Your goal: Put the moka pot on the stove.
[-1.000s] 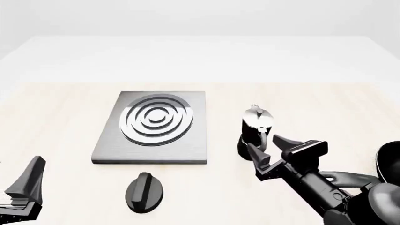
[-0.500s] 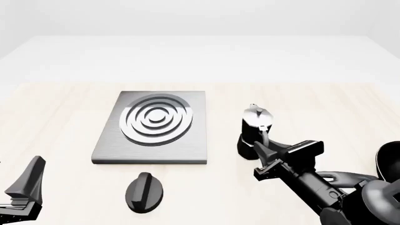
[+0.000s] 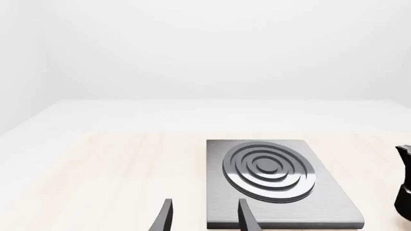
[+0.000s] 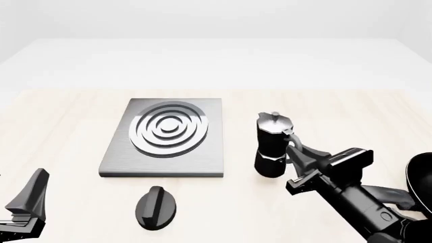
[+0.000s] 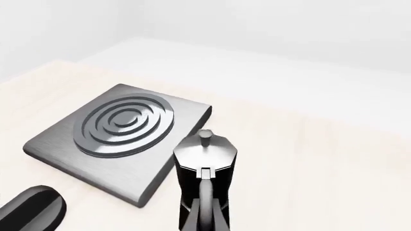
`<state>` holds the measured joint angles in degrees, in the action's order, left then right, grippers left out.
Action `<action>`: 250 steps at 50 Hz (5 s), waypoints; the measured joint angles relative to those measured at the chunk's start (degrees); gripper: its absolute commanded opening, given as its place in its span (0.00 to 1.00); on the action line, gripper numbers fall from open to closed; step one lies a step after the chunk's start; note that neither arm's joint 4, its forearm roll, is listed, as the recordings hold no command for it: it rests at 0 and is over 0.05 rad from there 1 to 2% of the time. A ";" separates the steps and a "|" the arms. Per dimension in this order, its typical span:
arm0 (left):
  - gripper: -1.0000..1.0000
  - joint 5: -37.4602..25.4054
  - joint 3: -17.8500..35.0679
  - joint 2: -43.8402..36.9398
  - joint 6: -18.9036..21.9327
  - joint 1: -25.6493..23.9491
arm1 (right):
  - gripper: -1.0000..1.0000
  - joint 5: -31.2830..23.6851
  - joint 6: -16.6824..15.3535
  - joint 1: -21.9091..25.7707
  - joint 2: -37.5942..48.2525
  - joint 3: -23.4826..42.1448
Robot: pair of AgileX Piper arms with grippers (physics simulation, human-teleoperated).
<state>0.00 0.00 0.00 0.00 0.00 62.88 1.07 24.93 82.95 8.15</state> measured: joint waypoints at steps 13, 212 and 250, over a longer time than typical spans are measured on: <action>1.00 0.00 0.00 0.00 0.00 0.00 | 0.00 -6.26 -1.06 -0.64 -8.68 0.17; 1.00 0.00 0.00 0.00 0.00 0.00 | 0.00 -8.86 -3.29 17.33 26.37 49.95; 1.00 0.00 0.00 0.00 0.00 0.00 | 0.00 -12.50 -4.45 17.24 38.38 61.70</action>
<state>0.00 0.00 0.00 0.00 0.00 50.38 -3.39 42.18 121.33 69.85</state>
